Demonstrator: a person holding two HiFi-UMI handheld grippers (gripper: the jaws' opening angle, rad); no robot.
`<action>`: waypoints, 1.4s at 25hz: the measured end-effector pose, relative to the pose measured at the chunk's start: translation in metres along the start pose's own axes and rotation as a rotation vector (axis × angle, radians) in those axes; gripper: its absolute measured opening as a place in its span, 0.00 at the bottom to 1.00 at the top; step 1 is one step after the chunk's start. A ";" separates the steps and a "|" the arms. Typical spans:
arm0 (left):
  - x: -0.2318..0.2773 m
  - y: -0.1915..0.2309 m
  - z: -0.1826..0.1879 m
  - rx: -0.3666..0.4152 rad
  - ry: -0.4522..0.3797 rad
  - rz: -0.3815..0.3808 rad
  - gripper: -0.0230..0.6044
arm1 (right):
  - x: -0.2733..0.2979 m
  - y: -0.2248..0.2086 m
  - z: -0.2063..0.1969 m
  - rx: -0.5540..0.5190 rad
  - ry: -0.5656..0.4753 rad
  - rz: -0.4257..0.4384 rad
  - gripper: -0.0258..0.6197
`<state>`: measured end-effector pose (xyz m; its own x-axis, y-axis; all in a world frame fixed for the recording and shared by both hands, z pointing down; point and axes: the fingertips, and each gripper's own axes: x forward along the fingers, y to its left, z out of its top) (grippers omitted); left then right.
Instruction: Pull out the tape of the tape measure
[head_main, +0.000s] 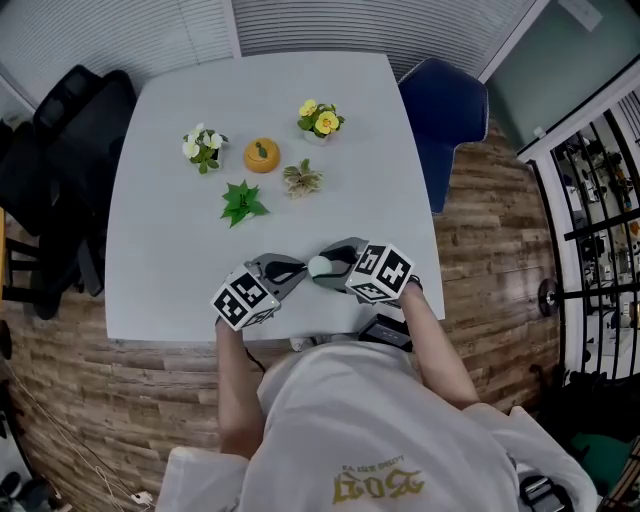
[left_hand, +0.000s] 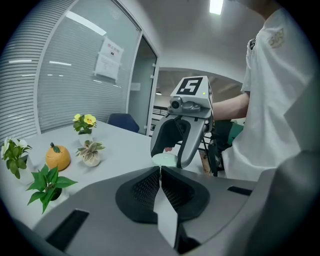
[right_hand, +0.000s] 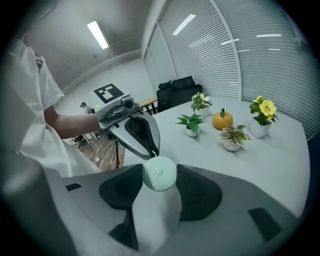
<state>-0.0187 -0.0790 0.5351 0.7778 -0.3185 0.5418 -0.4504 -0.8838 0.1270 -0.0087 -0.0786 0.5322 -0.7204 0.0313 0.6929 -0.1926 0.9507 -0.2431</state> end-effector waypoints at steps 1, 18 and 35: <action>0.000 0.001 0.000 -0.002 -0.002 0.000 0.06 | 0.000 0.000 0.000 0.000 0.000 0.001 0.39; -0.011 0.005 -0.007 -0.065 0.003 0.015 0.05 | 0.002 0.004 0.005 -0.031 0.012 -0.006 0.39; -0.020 0.016 -0.027 -0.134 0.031 0.048 0.05 | 0.002 0.002 -0.005 -0.011 0.033 0.002 0.39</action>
<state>-0.0532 -0.0780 0.5485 0.7410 -0.3469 0.5749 -0.5431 -0.8132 0.2093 -0.0072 -0.0751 0.5364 -0.6981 0.0430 0.7147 -0.1838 0.9540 -0.2369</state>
